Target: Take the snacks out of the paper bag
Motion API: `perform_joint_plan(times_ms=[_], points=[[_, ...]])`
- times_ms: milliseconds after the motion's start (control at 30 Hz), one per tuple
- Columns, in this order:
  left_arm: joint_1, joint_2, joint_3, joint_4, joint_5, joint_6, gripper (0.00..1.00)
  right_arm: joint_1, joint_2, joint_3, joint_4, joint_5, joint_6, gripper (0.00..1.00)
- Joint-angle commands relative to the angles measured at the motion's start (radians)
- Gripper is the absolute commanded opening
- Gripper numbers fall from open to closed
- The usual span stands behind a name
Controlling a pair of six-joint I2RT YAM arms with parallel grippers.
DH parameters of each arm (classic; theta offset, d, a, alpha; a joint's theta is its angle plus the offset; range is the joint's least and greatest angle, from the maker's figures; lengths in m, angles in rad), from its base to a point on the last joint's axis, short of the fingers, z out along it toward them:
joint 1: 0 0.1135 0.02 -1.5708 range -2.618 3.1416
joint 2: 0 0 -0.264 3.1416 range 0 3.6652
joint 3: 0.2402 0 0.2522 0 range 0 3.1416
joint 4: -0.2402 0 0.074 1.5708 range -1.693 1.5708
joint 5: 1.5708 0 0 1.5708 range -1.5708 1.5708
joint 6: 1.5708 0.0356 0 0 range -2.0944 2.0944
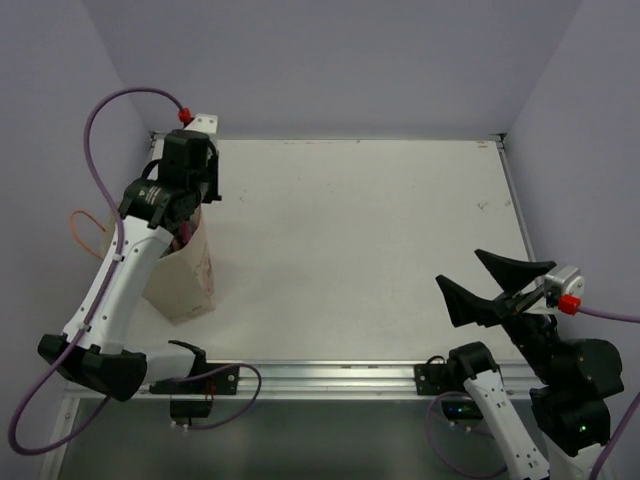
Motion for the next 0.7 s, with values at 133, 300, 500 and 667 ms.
perform_joint_plan(times_ms=[133, 300, 500, 667], points=[[-0.236, 0.152, 0.254, 0.159, 0.077, -0.063, 0.00, 0.004, -0.021, 0.026, -0.001, 0.035, -0.018, 0.99], [-0.353, 0.247, 0.316, 0.157, 0.048, -0.098, 0.00, 0.004, -0.020, 0.030, -0.009, 0.041, -0.021, 0.99], [-0.433, 0.293, 0.345, 0.153, 0.034, -0.119, 0.06, 0.004, -0.017, 0.033, -0.016, 0.049, -0.024, 0.99], [-0.436, 0.282, 0.383, 0.122, 0.043, -0.119, 0.60, 0.004, -0.009, 0.032, -0.016, 0.046, -0.024, 0.99]])
